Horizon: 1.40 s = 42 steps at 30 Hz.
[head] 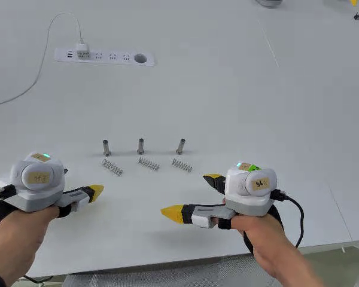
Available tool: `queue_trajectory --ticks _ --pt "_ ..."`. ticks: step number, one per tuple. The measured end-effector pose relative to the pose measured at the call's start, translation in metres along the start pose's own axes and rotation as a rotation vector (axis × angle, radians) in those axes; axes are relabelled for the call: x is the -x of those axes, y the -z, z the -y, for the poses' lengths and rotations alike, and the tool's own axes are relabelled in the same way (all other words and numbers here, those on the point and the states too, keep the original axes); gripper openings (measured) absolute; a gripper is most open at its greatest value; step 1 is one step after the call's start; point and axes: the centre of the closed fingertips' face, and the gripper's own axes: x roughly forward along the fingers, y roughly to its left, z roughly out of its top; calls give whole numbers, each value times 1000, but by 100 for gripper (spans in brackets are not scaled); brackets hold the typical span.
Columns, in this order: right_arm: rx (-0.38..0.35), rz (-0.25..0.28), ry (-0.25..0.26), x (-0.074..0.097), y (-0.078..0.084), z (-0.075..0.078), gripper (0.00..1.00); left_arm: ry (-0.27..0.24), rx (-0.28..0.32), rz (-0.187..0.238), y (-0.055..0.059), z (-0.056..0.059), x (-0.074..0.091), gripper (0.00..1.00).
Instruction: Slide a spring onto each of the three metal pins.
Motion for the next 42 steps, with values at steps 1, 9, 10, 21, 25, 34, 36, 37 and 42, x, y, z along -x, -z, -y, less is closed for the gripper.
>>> queue_trajectory --ticks 1,9,10,21,25,34,36,37,42 --pt "0 0 0 0 0 0 90 4 -2 0 0 1 1 59" --pt "-3 15 6 3 -4 3 90 58 -72 4 -1 6 13 65" --pt "-6 20 7 3 -5 3 90 66 -77 6 -2 6 16 66" --pt "0 3 7 3 0 2 91 106 -81 19 0 2 38 73" --pt "9 -9 -1 0 0 -2 91 114 -70 17 5 4 46 75" --pt "34 -38 -10 -3 5 -6 91 126 -66 39 3 3 60 78" --pt "36 -43 -9 -3 7 -6 91 130 -64 43 2 3 63 79" --pt "36 -43 -9 -3 7 -6 91 130 -64 46 2 3 64 79" --pt "31 -42 -7 0 6 -6 91 126 -64 43 5 0 68 81"
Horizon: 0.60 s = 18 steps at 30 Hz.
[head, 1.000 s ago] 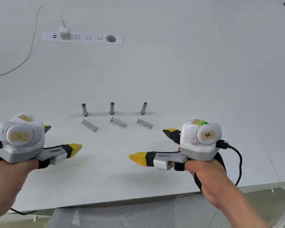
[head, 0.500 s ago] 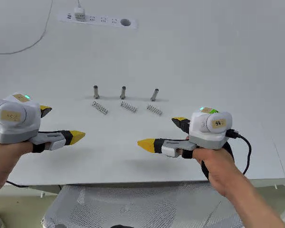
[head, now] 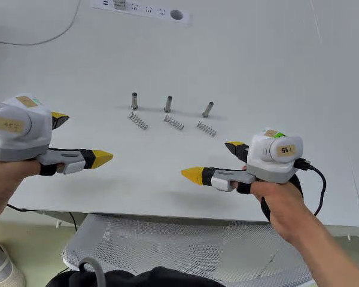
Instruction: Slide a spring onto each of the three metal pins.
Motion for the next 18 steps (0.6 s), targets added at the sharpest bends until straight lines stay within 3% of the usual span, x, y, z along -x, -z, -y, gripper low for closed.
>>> queue_trajectory --ticks 18 --pt "-13 -19 2 0 1 1 91 41 -9 -15 10 15 -2 84"
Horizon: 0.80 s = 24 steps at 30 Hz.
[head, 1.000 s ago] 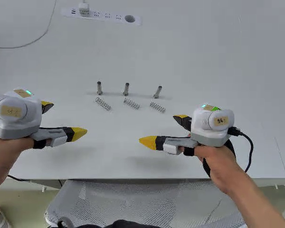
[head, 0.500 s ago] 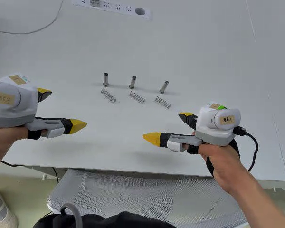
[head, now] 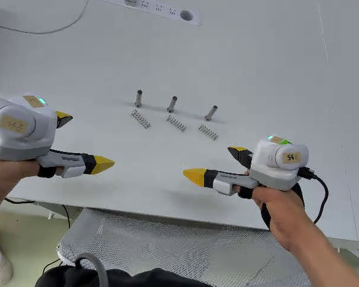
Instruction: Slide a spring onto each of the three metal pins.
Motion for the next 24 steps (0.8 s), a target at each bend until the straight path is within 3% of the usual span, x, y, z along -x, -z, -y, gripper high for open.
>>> queue_trajectory --ticks 10,24 --pt "-12 6 11 2 2 4 91 39 -49 -33 4 8 -13 83" --pt "-20 28 20 4 -1 8 91 89 -129 -61 -6 16 -36 82"
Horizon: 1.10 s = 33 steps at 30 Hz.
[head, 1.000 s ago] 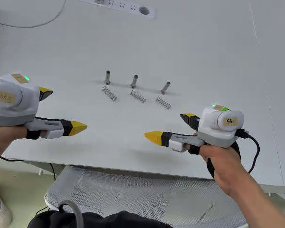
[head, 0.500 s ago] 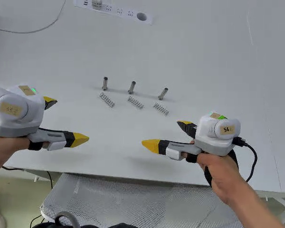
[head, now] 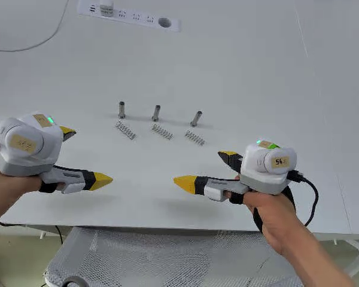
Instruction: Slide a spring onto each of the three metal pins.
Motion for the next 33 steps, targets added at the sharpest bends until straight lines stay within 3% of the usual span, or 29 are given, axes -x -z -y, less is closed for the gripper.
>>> queue_trajectory --ticks 16,33 --pt "-4 -2 0 0 1 2 91 43 -92 -47 -3 0 -22 82" --pt "-5 0 3 2 1 3 91 87 -150 -58 -14 2 -45 82"
